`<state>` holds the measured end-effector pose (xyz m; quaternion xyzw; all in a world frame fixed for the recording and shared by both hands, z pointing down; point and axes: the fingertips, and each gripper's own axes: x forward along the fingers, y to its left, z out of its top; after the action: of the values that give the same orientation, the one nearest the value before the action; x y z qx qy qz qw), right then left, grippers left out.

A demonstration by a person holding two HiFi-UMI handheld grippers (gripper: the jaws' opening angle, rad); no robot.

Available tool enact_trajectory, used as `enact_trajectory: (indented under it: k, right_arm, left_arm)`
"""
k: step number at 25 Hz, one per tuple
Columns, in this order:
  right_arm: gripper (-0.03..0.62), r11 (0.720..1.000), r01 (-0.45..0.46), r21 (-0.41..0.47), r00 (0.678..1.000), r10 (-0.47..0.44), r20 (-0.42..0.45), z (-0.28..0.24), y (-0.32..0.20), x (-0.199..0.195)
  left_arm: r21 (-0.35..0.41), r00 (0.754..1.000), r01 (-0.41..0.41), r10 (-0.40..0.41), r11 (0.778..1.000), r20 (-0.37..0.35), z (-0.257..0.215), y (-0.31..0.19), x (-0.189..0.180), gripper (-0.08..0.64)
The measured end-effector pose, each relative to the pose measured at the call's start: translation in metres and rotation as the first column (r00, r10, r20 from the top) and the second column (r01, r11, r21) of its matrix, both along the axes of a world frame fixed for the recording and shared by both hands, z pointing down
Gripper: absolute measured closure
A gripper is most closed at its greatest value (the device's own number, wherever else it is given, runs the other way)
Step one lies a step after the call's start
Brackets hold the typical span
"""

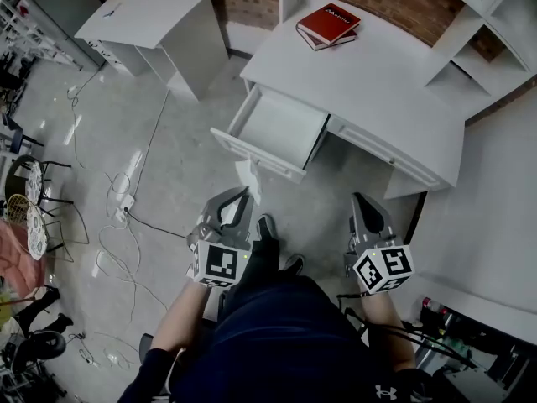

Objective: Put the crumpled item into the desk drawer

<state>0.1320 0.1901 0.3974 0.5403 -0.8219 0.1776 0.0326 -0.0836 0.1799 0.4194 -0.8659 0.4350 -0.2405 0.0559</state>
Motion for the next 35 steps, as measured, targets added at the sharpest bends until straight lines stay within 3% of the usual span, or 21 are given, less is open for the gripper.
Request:
enact_trajectory:
  k: [12,19,29,35]
  right_arm:
    - [0.589,0.998,-0.048,-0.041,0.998,0.047,-0.033,-0.001,-0.099,-0.026]
    - [0.59,0.995,-0.074,-0.063,0.996,0.071,-0.055,0.002,-0.128,-0.041]
    - [0.589,0.991,-0.068,-0.114,0.997,0.063,-0.042,0.02,-0.162,-0.03]
    - [0.589,0.992,-0.012,-0.124,1.0,0.012,0.006,0.034,-0.199,-0.017]
  left_arm:
    - [0.01,0.992,-0.078,0.076,0.997,0.103,0.022,-0.104,-0.024,0.551]
    - [0.026,0.969,-0.159,0.151,0.987,0.195,0.038,-0.138,-0.033,0.551]
    - [-0.025,0.946,-0.21,0.21,0.977,0.247,0.071,-0.178,-0.011,0.551]
    - [-0.052,0.914,-0.216,0.221,0.975,0.339,0.092,-0.203,0.009,0.551]
